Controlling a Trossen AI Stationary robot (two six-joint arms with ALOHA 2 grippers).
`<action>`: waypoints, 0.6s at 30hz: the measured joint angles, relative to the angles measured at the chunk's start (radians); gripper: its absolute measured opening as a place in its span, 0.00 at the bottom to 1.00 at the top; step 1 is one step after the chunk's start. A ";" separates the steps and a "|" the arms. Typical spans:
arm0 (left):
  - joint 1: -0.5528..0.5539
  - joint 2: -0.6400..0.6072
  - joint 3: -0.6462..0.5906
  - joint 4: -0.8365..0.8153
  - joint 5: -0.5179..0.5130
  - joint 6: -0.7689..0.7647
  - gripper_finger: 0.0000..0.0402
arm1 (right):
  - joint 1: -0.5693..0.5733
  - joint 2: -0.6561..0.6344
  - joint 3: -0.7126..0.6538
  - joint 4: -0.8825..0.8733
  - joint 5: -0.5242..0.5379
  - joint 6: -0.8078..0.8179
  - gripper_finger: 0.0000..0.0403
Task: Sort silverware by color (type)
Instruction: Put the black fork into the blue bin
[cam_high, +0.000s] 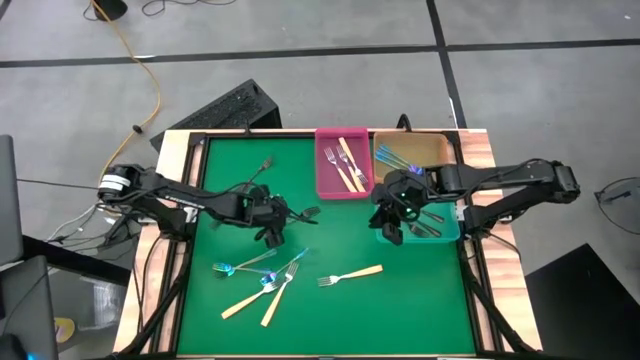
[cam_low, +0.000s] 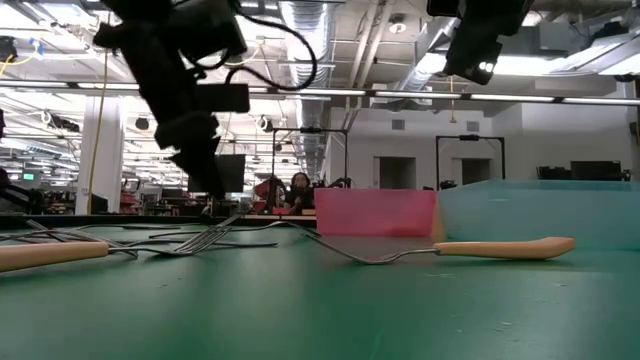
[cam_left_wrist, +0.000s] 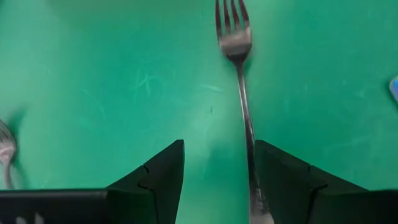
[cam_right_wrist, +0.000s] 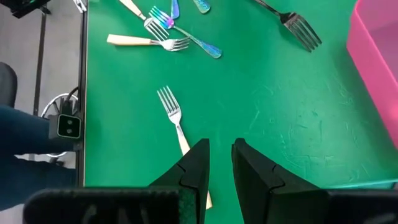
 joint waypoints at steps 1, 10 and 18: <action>0.001 0.000 -0.014 0.017 0.016 -0.004 0.44 | 0.000 0.000 0.000 0.000 0.002 0.000 0.23; -0.011 0.000 -0.129 0.203 0.061 -0.030 0.44 | 0.000 0.000 0.000 0.000 0.010 0.023 0.23; -0.011 0.005 -0.194 0.272 0.059 -0.029 0.44 | 0.000 0.000 0.000 0.000 0.010 0.026 0.23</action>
